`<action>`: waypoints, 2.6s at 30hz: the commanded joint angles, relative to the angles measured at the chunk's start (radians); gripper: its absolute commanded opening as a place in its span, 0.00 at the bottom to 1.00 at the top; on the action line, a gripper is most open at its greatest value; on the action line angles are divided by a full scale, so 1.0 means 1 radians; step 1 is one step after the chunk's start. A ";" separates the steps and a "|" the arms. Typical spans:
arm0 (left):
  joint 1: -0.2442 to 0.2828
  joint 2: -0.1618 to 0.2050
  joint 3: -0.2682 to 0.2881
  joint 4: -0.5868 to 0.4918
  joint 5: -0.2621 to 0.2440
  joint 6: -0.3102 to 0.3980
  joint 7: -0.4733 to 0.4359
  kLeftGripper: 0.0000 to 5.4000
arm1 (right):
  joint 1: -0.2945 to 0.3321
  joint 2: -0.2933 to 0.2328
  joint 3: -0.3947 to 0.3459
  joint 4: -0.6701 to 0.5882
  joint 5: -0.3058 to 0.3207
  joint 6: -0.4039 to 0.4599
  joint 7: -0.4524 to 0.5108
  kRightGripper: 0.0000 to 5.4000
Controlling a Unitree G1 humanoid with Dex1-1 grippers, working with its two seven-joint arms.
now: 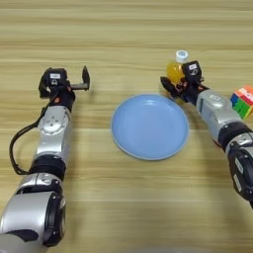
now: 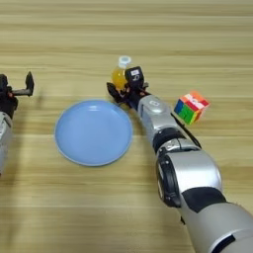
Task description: Move the objects on the table
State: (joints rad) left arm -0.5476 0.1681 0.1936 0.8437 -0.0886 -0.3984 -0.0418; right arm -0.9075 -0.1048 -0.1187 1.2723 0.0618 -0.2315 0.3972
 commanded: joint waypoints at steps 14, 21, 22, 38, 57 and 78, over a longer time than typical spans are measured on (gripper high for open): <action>0.008 -0.003 0.002 -0.015 -0.003 0.012 0.005 1.00 | 0.008 -0.005 -0.014 -0.044 0.008 -0.045 0.019 1.00; 0.004 -0.004 0.002 -0.006 -0.001 0.014 0.011 1.00 | 0.068 -0.006 -0.013 -0.111 0.021 -0.043 0.063 1.00; 0.004 -0.004 0.002 -0.005 0.000 0.014 0.012 1.00 | 0.083 -0.004 -0.011 -0.126 0.023 -0.038 0.071 1.00; 0.001 -0.003 -0.001 0.002 0.000 0.011 0.013 1.00 | 0.225 -0.019 0.005 -0.371 0.049 0.009 0.106 1.00; -0.002 -0.004 -0.001 0.010 0.001 0.007 0.014 1.00 | 0.151 -0.052 0.022 -0.638 0.075 0.096 0.098 1.00; -0.006 -0.004 -0.009 0.017 0.007 0.014 0.015 1.00 | 0.455 -0.267 -0.127 -1.021 0.169 0.232 0.071 1.00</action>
State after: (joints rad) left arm -0.5466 0.1638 0.1887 0.8493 -0.0870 -0.3981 -0.0263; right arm -0.4900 -0.3375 -0.2186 0.2721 0.2142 -0.0283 0.4642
